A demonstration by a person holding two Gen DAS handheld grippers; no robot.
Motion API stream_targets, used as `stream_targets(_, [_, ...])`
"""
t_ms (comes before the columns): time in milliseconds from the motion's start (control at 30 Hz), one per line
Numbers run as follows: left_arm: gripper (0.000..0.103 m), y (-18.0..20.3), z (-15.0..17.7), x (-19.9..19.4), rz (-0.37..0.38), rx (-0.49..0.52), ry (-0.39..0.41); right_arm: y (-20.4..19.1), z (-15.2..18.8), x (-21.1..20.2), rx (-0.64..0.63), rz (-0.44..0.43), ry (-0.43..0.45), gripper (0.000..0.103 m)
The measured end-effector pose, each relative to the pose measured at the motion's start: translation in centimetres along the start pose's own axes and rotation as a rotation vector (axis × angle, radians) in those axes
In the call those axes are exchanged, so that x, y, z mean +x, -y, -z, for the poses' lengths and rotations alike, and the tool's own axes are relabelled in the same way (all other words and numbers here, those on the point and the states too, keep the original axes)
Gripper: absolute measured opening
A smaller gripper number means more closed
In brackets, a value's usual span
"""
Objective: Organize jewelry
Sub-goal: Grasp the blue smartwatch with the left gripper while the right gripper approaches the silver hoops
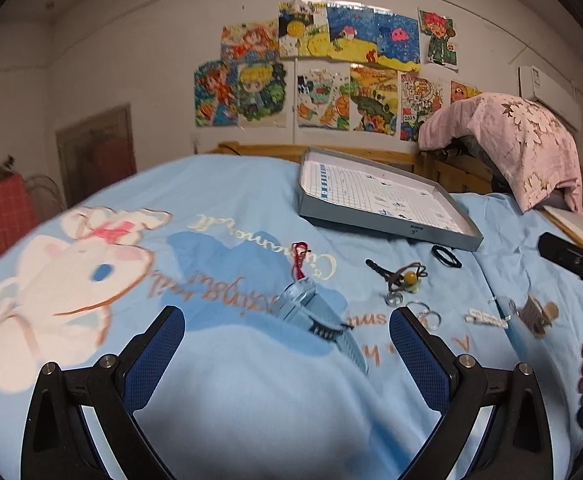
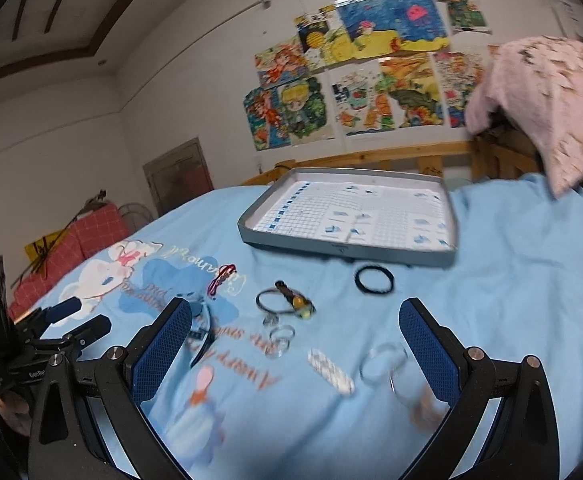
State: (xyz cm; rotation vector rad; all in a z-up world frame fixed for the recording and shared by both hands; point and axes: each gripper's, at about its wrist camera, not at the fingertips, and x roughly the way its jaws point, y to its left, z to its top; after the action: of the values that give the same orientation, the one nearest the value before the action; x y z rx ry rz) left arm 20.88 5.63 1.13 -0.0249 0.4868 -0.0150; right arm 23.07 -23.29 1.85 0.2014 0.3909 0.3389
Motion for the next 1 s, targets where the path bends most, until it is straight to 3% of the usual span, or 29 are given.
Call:
stream_targets(167, [0.102, -1.0, -1.6, 4.7, 0.023, -0.062, -0.064, 0.4, -1.6, 4.8, 0.02, 0.019, -0.033, 0.102])
stream_targets(333, [0.086, -1.2, -1.8, 7.7, 0.013, -0.072, -0.1, 0.3, -1.3, 7.8, 0.022, 0.056, -0.05, 0.102])
stream_targets(433, [0.075, -1.1, -0.5, 8.7, 0.059, -0.059, -0.111, -0.1, 0.0, 8.6, -0.015, 0.038, -0.093, 0.102])
stream_targets(567, [0.069, -1.4, 0.7, 9.3, 0.119, -0.053, -0.1, -0.5, 0.8, 9.5, -0.041, -0.003, -0.161, 0.099])
stream_targets(667, [0.064, -1.9, 1.0, 9.7, 0.156, -0.074, -0.099, -0.5, 1.5, 10.4, -0.049, -0.04, -0.209, 0.083])
stream_targets(733, [0.052, -2.1, 1.2, 10.0, 0.165, -0.086, -0.114, -0.5, 2.1, 11.2, -0.056, -0.06, -0.243, 0.067])
stream_targets(833, [0.04, -2.1, 1.3, 10.1, 0.17, -0.09, -0.121, -1.0, 3.2, 12.3, -0.074, -0.09, -0.304, 0.06])
stream_targets(1000, [0.037, -1.7, 1.6, 10.2, 0.178, -0.069, -0.134, -1.6, 4.1, 13.0, -0.101, -0.09, -0.36, 0.049])
